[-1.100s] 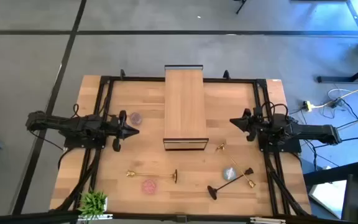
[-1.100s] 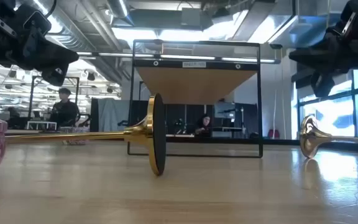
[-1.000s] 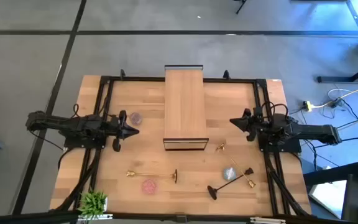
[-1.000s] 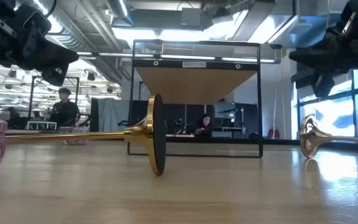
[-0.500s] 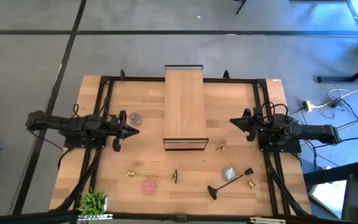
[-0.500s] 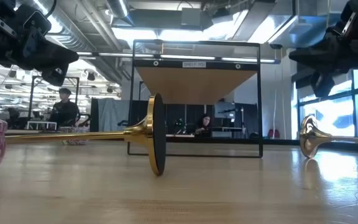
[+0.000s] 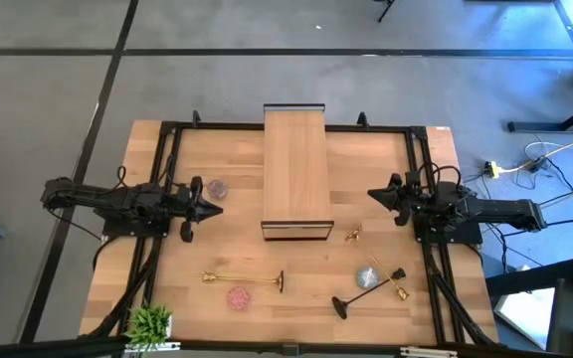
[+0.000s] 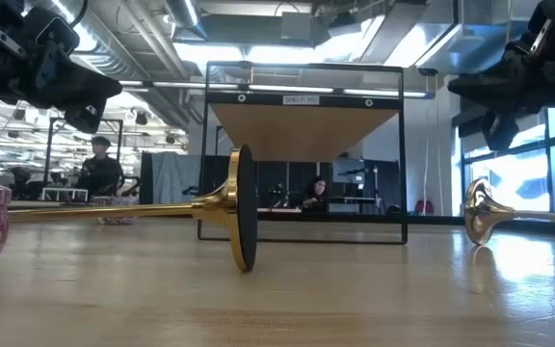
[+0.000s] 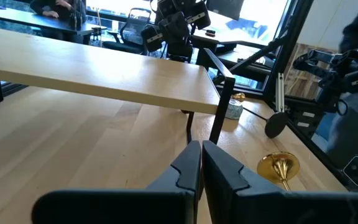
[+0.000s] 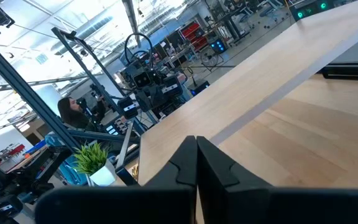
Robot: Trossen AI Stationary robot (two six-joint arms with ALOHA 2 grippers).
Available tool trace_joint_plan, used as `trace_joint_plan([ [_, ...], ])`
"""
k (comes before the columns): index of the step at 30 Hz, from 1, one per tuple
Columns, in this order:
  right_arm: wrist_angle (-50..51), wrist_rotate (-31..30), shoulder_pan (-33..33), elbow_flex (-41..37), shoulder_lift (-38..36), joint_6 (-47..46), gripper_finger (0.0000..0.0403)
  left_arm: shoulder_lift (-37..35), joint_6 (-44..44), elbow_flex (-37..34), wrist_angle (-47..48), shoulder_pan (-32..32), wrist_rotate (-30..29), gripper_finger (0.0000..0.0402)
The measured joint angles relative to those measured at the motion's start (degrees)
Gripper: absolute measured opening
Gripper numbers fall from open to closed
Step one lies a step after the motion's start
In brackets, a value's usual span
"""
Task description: Pick & Place candle stick holders
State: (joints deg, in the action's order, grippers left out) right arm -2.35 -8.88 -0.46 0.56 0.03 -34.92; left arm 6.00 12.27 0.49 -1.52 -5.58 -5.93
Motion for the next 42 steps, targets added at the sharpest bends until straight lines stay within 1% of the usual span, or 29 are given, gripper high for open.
trace_joint_plan([
  [33,0.0,0.0,0.0,0.0,0.0,-0.9,0.0001,0.0,0.0,0.0,0.0,0.0,0.0,0.0013],
  [36,-0.1,0.2,0.0,0.0,0.0,-6.9,0.0001,0.0,0.0,0.0,0.0,0.0,0.0,0.0011],
  [40,-1.4,3.5,0.0,0.0,0.0,-23.4,0.0001,0.0,0.0,0.0,0.0,0.0,0.0,0.0011],
  [42,-1.8,3.6,0.0,0.0,0.0,-28.2,0.0001,0.0,0.0,0.0,0.0,0.0,0.0,0.0012],
])
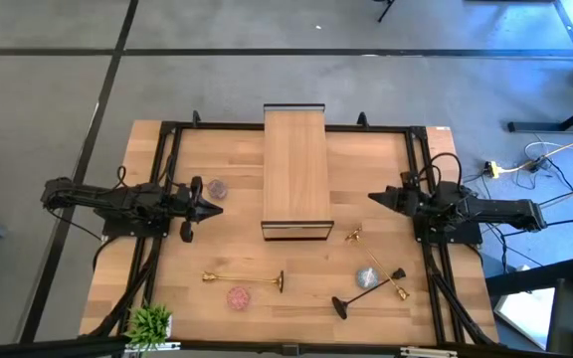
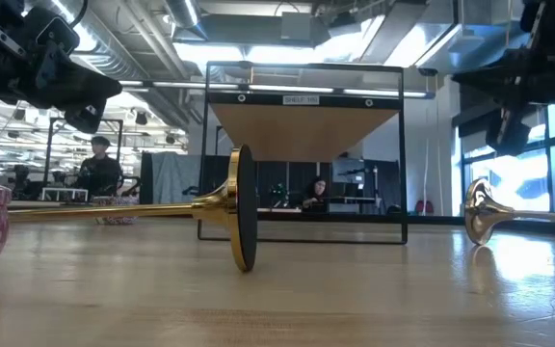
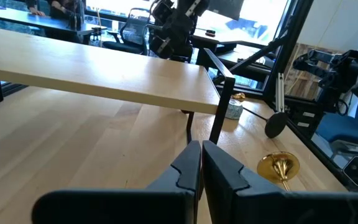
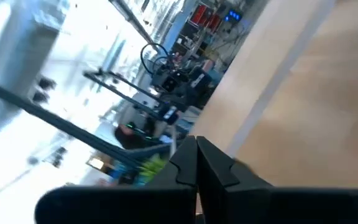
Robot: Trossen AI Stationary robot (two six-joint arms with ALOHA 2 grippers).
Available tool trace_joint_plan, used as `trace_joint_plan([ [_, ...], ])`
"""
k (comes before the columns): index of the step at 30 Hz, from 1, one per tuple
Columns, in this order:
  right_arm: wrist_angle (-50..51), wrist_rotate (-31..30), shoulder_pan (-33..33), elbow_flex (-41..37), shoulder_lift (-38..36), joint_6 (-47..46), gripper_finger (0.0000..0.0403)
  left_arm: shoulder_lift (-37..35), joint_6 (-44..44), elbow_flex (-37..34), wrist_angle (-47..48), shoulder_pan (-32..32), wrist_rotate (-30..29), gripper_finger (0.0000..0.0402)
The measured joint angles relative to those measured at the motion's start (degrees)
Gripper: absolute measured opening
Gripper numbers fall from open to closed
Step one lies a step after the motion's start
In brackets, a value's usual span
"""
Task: Pick & Place candle stick holders
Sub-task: Adjust the shelf
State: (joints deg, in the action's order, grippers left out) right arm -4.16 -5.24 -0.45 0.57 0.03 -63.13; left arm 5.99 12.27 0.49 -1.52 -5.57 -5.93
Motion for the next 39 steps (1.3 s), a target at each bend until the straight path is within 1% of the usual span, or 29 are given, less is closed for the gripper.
trace_joint_plan([
  [3,-0.5,-3.2,0.0,0.0,0.0,-3.0,0.0001,0.0,0.0,0.0,0.0,0.0,-0.2,0.0012],
  [6,-0.7,-5.7,0.0,0.0,0.0,-5.9,0.0001,0.0,0.8,0.0,-0.4,0.0,-2.3,0.001],
  [9,-1.5,-8.6,0.0,0.0,0.0,-6.7,0.0001,0.0,5.2,0.0,-1.7,0.0,-4.8,0.0011],
  [11,-2.8,-10.3,0.0,0.0,0.0,-6.7,0.0001,0.0,8.4,0.0,-4.4,0.0,-7.2,0.0012],
  [13,-4.4,-12.1,0.0,0.0,0.0,-5.9,0.0001,0.0,13.5,0.0,-8.8,0.0,-10.2,0.0013],
  [15,-5.9,-13.9,0.0,0.0,0.0,-4.1,0.0001,0.0,19.3,0.0,-14.4,0.0,-14.4,0.0012],
  [17,-7.5,-14.6,0.0,0.0,0.0,-2.7,0.0001,0.0,27.0,0.0,-19.7,0.0,-17.6,0.0011],
  [19,-8.4,-14.7,0.0,0.0,0.0,-2.5,0.0001,0.0,36.9,0.0,-26.3,0.0,-18.8,0.0012],
  [20,-8.9,-14.7,0.0,0.0,0.0,-2.4,0.0001,0.0,39.5,0.0,-29.5,0.0,-19.5,0.0012],
  [22,-9.6,-14.7,0.0,0.0,0.0,-2.4,0.0001,0.0,39.3,0.0,-35.3,0.0,-20.9,0.0012],
  [24,-10.1,-14.7,0.0,0.0,0.0,-2.0,0.0001,0.0,36.3,0.3,-41.1,0.0,-21.3,0.0012],
  [26,-10.4,-14.7,0.0,0.0,0.0,-1.8,0.0001,0.0,32.0,1.8,-44.4,0.0,-21.4,0.0012],
  [27,-10.4,-14.7,0.0,0.0,0.0,-1.9,0.0001,0.0,29.9,3.2,-44.7,0.0,-20.7,0.0012],
  [29,-10.5,-14.7,0.0,0.0,0.0,-2.0,0.0001,0.3,27.0,6.4,-43.7,0.0,-17.1,0.0009],
  [30,-10.7,-14.7,0.0,0.0,0.0,-2.0,0.0001,1.2,26.2,8.5,-43.0,0.0,-14.2,0.0007],
  [32,-11.5,-14.7,0.0,0.0,0.0,-1.8,0.0001,3.7,24.6,13.0,-41.4,0.0,-6.6,0.0003],
  [33,-12.0,-14.7,0.0,0.0,0.0,-1.3,0.0001,5.4,23.8,15.8,-40.6,0.0,-2.3,0.0002],
  [35,-13.0,-14.7,0.0,0.0,0.0,-0.6,0.0001,9.1,23.0,21.4,-37.7,0.0,4.1,0.0002],
  [37,-14.1,-14.7,0.0,0.0,0.0,0.1,0.0001,13.4,22.0,27.1,-33.0,0.0,7.4,0.0004],
  [39,-14.5,-14.7,0.0,0.0,0.0,0.6,0.0001,17.8,20.8,32.5,-26.4,0.0,9.3,0.0007],
])
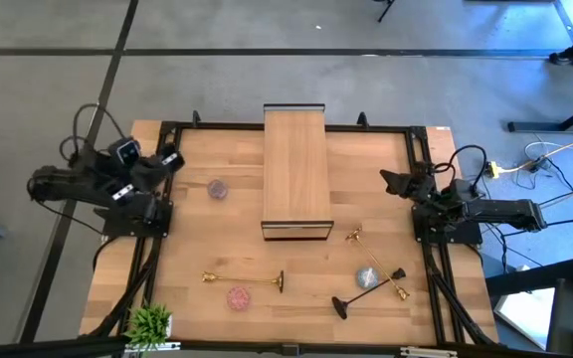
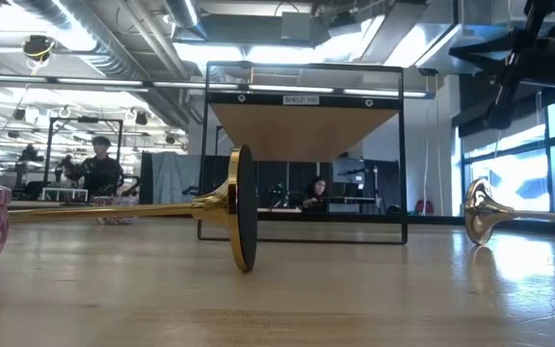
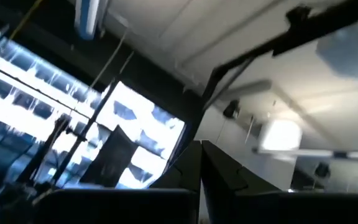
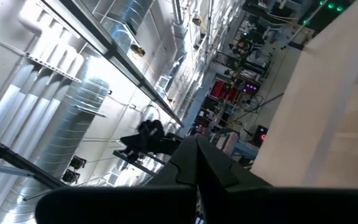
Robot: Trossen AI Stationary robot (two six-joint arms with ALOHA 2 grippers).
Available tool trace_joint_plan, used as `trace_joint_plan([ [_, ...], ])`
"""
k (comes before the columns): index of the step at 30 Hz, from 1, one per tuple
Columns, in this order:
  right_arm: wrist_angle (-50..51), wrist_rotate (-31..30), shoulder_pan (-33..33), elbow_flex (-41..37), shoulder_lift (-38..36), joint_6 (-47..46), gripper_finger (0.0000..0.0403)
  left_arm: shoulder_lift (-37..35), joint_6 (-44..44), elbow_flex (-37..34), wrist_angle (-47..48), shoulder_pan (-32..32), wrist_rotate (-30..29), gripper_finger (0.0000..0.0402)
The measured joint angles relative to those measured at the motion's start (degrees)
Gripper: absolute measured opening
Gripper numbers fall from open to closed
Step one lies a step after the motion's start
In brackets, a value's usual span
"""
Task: Pick & Place candle stick holders
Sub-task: Adjust the shelf
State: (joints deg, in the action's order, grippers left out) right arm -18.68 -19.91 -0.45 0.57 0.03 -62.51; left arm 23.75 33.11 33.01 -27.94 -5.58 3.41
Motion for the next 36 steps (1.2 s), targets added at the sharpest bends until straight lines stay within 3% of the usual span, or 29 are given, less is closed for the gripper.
trace_joint_plan([
  [5,0.0,0.0,0.0,0.0,0.0,0.2,0.0001,10.5,-3.9,13.8,27.7,0.0,-1.3,0.0021],
  [10,0.0,0.7,0.0,0.0,0.0,0.2,0.0001,21.4,-5.6,26.5,55.4,0.0,-3.9,0.0079],
  [16,0.0,0.9,0.0,0.0,0.0,0.2,0.0001,30.1,-11.0,35.6,67.0,0.1,-6.0,0.0169],
  [20,0.0,0.9,0.0,0.0,0.0,0.2,0.0001,33.2,-13.8,38.9,80.1,0.1,-13.5,0.0206],
  [23,0.0,0.9,0.0,0.0,0.0,0.3,0.0001,34.0,-13.3,39.1,87.7,0.2,-19.1,0.0216],
  [30,0.0,0.4,0.0,0.0,0.0,0.4,0.0001,36.7,-10.9,39.1,97.1,1.0,-16.4,0.0217],
  [36,0.0,-0.9,0.0,0.0,0.0,0.2,0.0001,38.3,-10.7,39.1,98.0,0.9,-15.4,0.0218],
])
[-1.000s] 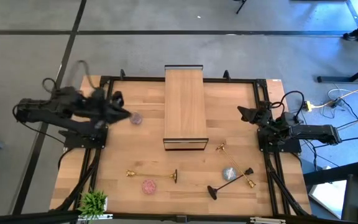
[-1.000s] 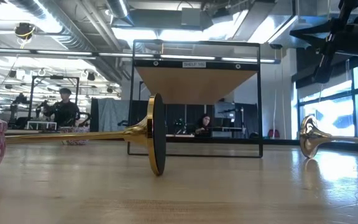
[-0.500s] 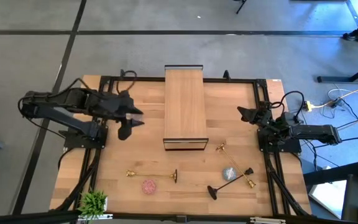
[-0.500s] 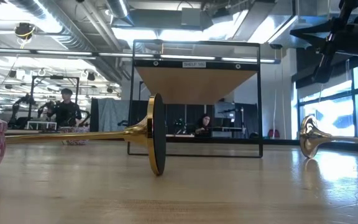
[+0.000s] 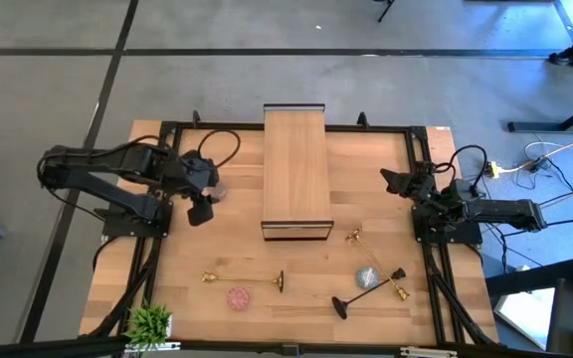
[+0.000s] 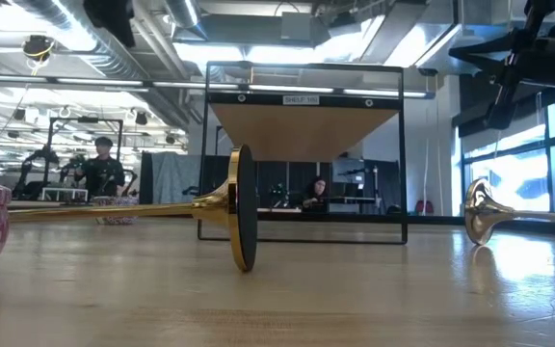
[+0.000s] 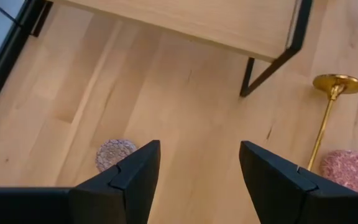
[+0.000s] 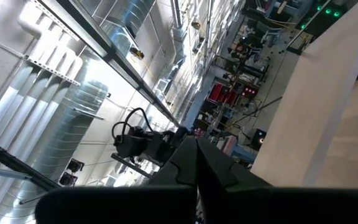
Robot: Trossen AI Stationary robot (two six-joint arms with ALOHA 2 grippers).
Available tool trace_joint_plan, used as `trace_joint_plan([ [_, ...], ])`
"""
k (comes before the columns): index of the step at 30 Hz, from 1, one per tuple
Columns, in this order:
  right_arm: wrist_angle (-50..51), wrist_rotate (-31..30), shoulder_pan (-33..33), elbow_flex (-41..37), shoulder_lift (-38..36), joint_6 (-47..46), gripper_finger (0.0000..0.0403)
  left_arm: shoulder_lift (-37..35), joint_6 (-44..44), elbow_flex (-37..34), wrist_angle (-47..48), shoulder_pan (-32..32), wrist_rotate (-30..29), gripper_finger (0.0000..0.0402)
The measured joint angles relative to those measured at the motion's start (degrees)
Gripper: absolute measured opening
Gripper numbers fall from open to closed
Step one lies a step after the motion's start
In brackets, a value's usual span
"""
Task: Pick & Place candle stick holders
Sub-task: Adjust the shelf
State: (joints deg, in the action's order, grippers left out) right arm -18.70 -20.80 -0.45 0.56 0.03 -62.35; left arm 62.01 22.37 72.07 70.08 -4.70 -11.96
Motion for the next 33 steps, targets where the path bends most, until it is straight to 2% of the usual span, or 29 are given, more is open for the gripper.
trace_joint_plan([
  [8,-0.8,-6.8,0.1,0.0,0.0,-1.5,0.0001,0.2,1.2,0.0,-0.4,-0.1,-2.4,0.0217],
  [14,-0.4,-11.0,0.1,0.0,0.0,-0.2,0.0001,0.1,7.0,-0.3,-2.2,-0.1,-4.7,0.0217],
  [18,1.3,-6.7,0.1,0.0,0.0,1.7,0.0018,0.1,7.9,-3.4,-10.7,-0.1,3.2,0.0217],
  [23,1.4,0.2,0.0,0.0,0.0,1.2,0.0089,0.5,7.7,-9.2,-26.8,-2.9,16.9,0.0216],
  [28,-1.5,1.4,0.0,0.0,0.0,2.9,0.0145,5.4,10.7,-12.3,-41.9,-7.1,16.3,0.0189],
  [33,0.0,2.1,0.0,0.0,0.0,4.4,0.0162,15.3,11.0,-12.1,-52.3,-9.8,15.4,0.0112],
])
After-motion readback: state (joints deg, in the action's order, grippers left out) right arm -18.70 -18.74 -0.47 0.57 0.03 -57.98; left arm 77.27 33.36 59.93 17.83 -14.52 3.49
